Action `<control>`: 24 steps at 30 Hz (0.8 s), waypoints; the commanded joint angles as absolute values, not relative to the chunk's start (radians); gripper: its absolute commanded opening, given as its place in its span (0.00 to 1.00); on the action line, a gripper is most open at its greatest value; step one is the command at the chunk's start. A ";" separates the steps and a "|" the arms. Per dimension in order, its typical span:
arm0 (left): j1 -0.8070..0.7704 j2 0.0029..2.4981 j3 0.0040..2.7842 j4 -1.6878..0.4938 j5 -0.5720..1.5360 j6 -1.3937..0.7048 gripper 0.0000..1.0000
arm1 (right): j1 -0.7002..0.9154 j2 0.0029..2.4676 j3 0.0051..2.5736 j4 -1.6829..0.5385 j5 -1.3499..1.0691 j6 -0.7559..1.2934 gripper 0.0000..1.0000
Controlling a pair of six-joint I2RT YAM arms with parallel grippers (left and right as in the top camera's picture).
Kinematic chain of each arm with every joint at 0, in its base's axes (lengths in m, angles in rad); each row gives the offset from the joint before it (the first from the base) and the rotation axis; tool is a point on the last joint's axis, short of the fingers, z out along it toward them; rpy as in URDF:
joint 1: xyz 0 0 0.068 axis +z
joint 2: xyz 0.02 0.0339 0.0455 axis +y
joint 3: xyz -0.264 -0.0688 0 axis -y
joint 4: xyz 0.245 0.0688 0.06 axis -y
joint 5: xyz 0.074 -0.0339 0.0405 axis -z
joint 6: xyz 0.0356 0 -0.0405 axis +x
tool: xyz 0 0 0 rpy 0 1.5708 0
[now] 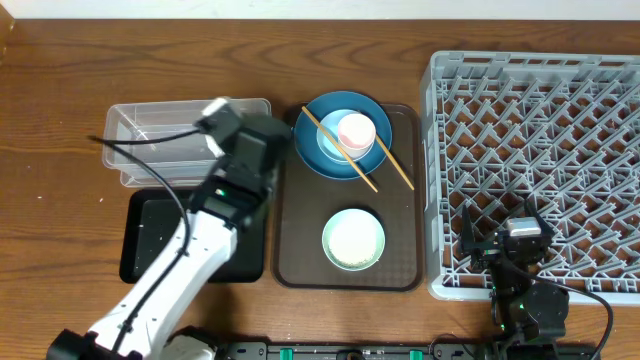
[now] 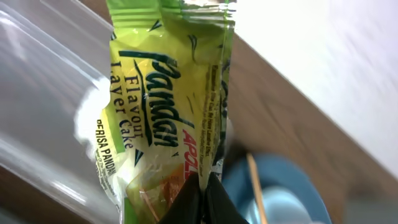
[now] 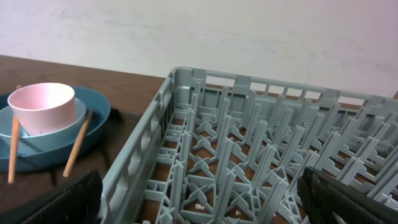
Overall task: Sort waste into correct bins and load items into the dishwasher rack
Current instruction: 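Lift the wrapper and release it into the clear bin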
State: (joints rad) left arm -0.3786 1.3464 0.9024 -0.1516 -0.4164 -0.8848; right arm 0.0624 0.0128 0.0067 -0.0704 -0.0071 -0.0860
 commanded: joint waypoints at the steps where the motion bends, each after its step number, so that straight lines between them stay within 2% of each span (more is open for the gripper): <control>1: -0.299 1.397 0.901 -0.105 -0.466 -0.865 0.06 | 0.066 0.011 0.006 -0.075 -0.005 -0.075 0.99; 10: -0.186 1.531 0.902 -0.010 -0.329 -0.864 0.08 | 0.066 0.011 0.006 -0.075 -0.005 -0.075 0.99; 11: -0.186 1.532 0.902 -0.013 -0.325 -0.864 0.14 | 0.066 0.011 0.006 -0.075 -0.005 -0.075 0.99; 12: -0.186 1.530 0.902 -0.013 -0.317 -0.864 0.27 | 0.066 0.011 0.006 -0.075 -0.005 -0.075 0.99; 13: -0.186 1.526 0.902 -0.013 -0.289 -0.864 0.45 | 0.066 0.011 0.006 -0.075 -0.005 -0.075 0.99; 16: -0.186 1.522 0.902 -0.013 -0.183 -0.844 0.57 | 0.066 0.011 0.006 -0.075 -0.005 -0.075 0.99; 21: -0.186 1.522 0.902 -0.033 -0.106 -0.838 0.57 | 0.066 0.011 0.006 -0.075 -0.005 -0.076 0.99; 24: -0.186 1.522 0.901 -0.051 -0.072 -0.838 0.38 | 0.065 0.011 0.006 -0.075 -0.005 -0.075 0.99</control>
State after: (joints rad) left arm -0.1898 1.5345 0.9020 -0.0418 -0.1333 -0.8520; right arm 0.0624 0.0128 0.0067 -0.0704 -0.0071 -0.0864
